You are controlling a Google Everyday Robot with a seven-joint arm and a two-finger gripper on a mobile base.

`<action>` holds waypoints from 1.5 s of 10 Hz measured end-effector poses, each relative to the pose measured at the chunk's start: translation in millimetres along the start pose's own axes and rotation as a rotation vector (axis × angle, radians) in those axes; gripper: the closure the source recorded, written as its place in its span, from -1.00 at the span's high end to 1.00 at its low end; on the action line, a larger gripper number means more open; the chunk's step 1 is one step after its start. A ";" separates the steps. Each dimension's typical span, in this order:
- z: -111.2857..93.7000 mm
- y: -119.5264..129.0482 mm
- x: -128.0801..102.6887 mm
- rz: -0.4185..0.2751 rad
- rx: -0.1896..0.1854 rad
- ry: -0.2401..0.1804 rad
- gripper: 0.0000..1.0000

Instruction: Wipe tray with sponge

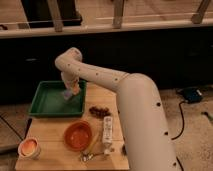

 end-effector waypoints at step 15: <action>38.7 0.3 -20.2 -0.052 0.002 -0.044 -0.94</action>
